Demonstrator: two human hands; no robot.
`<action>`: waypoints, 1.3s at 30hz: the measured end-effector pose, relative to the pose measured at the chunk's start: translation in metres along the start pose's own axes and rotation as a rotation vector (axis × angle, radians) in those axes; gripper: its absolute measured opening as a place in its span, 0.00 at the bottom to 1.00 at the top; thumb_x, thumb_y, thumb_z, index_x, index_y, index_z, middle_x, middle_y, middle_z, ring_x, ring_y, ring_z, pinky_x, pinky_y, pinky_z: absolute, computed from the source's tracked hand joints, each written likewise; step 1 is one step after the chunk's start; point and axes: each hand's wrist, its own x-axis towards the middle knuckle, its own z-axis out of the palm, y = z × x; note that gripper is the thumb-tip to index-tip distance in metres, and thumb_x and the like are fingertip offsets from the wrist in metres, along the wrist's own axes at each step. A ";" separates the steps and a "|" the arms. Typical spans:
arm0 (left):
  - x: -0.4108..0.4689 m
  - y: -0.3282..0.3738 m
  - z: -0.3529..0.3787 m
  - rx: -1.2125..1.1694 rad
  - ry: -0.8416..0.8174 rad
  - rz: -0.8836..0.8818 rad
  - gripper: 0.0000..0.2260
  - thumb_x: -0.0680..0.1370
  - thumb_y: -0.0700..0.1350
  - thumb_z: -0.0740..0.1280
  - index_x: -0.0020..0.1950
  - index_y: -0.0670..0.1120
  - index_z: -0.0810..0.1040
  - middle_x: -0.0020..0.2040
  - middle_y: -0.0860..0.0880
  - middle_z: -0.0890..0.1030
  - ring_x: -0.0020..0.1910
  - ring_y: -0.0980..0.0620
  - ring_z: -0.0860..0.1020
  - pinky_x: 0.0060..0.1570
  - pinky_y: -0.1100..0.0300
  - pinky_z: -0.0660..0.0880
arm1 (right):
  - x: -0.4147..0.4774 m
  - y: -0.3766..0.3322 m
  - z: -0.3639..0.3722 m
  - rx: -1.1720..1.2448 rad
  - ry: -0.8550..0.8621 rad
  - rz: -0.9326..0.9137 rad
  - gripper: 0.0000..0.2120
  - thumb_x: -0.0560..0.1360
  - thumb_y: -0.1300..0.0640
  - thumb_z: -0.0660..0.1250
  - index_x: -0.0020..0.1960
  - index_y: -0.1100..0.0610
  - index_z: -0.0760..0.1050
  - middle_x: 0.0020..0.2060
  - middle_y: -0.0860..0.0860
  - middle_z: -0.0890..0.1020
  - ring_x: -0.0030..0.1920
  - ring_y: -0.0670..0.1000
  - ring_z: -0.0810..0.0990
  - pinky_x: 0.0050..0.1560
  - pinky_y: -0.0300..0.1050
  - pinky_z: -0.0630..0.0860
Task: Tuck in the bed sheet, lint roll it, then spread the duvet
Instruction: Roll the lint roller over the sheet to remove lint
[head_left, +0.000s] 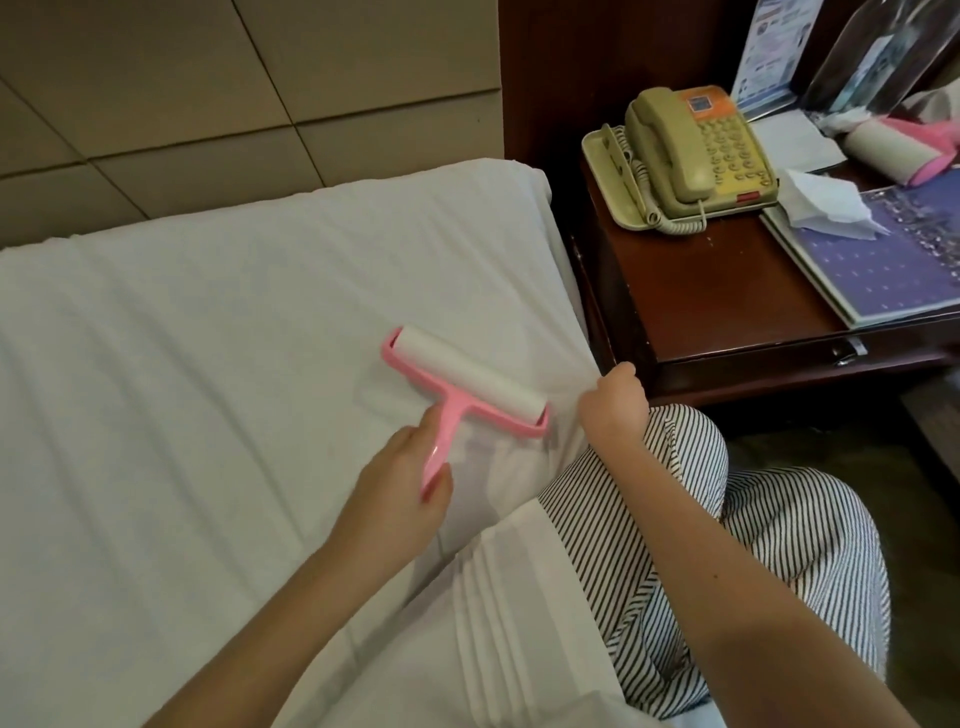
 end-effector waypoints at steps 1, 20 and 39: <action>0.015 0.002 0.002 0.068 -0.003 -0.018 0.25 0.78 0.40 0.60 0.75 0.49 0.59 0.39 0.48 0.70 0.38 0.47 0.74 0.37 0.57 0.71 | 0.001 0.000 0.000 0.014 -0.004 0.007 0.14 0.76 0.68 0.58 0.61 0.68 0.64 0.58 0.63 0.74 0.57 0.63 0.75 0.52 0.52 0.73; 0.003 -0.034 0.002 0.027 -0.039 -0.051 0.25 0.79 0.44 0.61 0.75 0.50 0.58 0.35 0.49 0.73 0.36 0.46 0.75 0.36 0.55 0.70 | -0.003 -0.001 0.001 -0.104 -0.081 -0.095 0.10 0.79 0.62 0.54 0.59 0.65 0.66 0.53 0.60 0.77 0.51 0.60 0.77 0.43 0.47 0.70; -0.043 -0.072 -0.050 0.049 0.366 -0.156 0.22 0.77 0.34 0.63 0.72 0.38 0.66 0.61 0.42 0.76 0.58 0.45 0.75 0.55 0.65 0.68 | -0.036 -0.016 0.004 -0.056 -0.074 -0.369 0.10 0.81 0.57 0.54 0.53 0.61 0.70 0.45 0.55 0.77 0.43 0.55 0.75 0.47 0.51 0.74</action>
